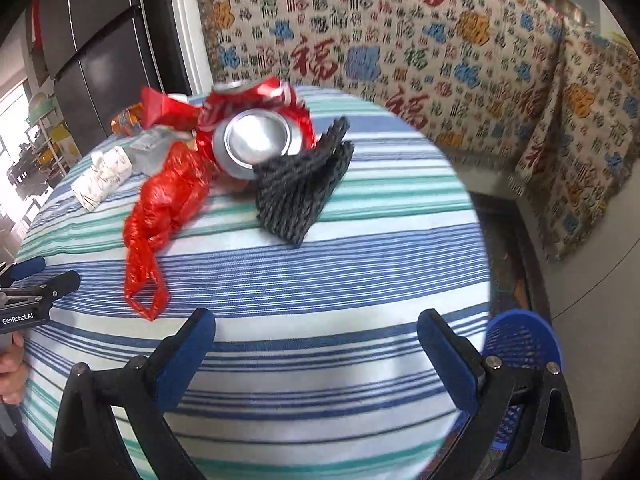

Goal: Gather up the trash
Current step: 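Grasp the black mesh net with the right tool while the left tool grasps the floral tissue box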

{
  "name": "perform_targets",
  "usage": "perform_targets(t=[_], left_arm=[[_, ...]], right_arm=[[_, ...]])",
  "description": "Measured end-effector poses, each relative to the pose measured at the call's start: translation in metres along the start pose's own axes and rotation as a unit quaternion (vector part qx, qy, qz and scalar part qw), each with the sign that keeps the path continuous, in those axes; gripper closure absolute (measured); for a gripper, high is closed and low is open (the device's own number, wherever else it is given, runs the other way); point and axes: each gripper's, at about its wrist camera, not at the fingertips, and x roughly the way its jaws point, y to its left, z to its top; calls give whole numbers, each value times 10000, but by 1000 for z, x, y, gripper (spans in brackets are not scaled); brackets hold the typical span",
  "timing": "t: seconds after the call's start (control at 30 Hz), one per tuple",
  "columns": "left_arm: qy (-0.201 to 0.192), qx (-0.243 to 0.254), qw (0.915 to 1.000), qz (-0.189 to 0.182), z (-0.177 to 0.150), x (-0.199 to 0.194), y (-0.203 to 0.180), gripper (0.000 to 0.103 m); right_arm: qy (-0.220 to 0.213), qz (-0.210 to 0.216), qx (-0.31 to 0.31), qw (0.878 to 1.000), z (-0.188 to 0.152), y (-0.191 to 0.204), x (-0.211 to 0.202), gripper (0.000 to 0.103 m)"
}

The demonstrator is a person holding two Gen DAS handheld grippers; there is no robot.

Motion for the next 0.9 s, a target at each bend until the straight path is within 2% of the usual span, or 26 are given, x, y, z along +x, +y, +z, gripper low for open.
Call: perform_targets(t=[0.1, 0.13, 0.23, 0.63, 0.8, 0.9], left_arm=[[-108, 41, 9999, 17, 3, 4, -1, 0], [-97, -2, 10000, 0, 5, 6, 0, 0], [-100, 14, 9999, -17, 10, 12, 2, 0], [-43, 601, 9969, -509, 55, 38, 15, 0], [-131, 709, 9930, -934, 76, 50, 20, 0], [-160, 806, 9922, -933, 91, 60, 19, 0]], right_arm=[[221, 0, -51, 9997, 2, 6, 17, 0], [184, -141, -126, 9997, 3, 9, 19, 0], [182, -139, -51, 9997, 11, 8, 25, 0], [155, -251, 102, 9995, 48, -6, 56, 0], [142, -276, 110, 9995, 51, -6, 58, 0], [140, -274, 116, 9995, 55, -8, 61, 0]])
